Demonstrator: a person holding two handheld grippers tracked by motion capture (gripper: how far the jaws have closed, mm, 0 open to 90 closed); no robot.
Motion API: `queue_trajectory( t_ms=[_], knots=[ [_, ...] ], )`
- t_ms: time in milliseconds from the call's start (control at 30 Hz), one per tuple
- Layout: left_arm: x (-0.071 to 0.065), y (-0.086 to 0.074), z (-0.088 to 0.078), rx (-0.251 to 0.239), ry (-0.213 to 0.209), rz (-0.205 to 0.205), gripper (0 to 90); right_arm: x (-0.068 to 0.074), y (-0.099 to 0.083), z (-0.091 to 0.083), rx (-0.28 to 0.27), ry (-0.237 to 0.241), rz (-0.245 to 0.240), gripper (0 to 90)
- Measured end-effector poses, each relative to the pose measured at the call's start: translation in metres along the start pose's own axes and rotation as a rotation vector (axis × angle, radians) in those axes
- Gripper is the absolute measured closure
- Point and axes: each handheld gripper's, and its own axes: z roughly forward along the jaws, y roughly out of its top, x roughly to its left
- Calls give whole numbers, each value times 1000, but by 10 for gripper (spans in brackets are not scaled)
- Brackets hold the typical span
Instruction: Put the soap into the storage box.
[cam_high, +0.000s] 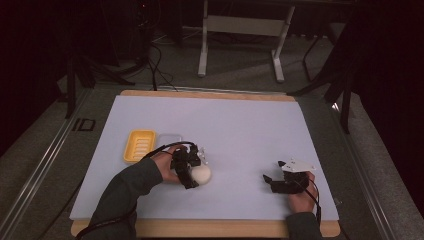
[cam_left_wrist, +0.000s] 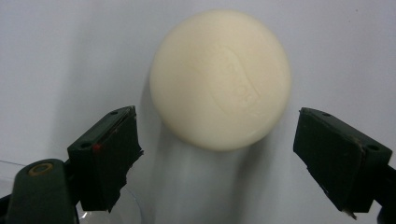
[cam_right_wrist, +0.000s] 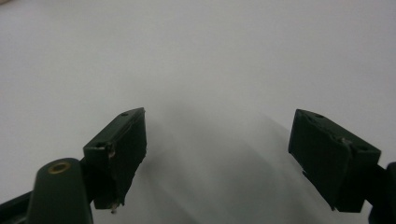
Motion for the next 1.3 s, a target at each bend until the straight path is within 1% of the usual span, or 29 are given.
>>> queue_trajectory(
  t_ms=[33, 100, 133, 167, 200, 233, 300, 400, 533, 633, 800, 933, 1000, 1033, 1300],
  knots=[
    [0, 1, 1, 8, 4, 1, 140, 0, 0, 0, 0, 0, 0, 189],
    [1, 2, 2, 17, 10, 1, 89, 0, 0, 0, 0, 0, 0, 189],
    [1, 2, 2, 17, 10, 1, 89, 0, 0, 0, 0, 0, 0, 189],
    [1, 4, 4, 30, 14, 4, 89, 0, 0, 0, 0, 0, 0, 189],
    [1, 5, 5, 30, 12, -9, 72, 0, 0, 0, 1, 0, 0, 189],
    [1, 6, 5, 37, 9, -1, 63, 0, 0, 0, 1, 0, 0, 189],
    [1, 7, 6, 43, 4, 9, 63, 0, 0, 0, 1, 0, -1, 189],
    [1, 8, 7, 46, 0, 3, 63, 0, 0, 0, 2, 0, 0, 189],
    [1, 10, 8, 50, -12, 14, 66, 0, 0, 0, 2, 0, -1, 189],
    [2, 12, 9, 53, -20, 13, 74, 0, 0, 0, 2, 0, -1, 189],
    [1, 14, 12, 60, -21, 12, 75, 0, 0, 0, 3, 0, -2, 189],
    [2, 17, 14, 67, -28, 19, 75, 0, 0, 0, 4, 1, -2, 189],
    [2, 17, 15, 65, -30, 19, 91, 0, 0, 0, 4, 1, -1, 189],
    [2, 18, 16, 60, -39, 19, 104, 0, 0, 0, 4, 1, -1, 189],
    [3, 22, 18, 69, -50, 26, 136, 0, 0, 0, 4, 2, -3, 189]
  ],
)
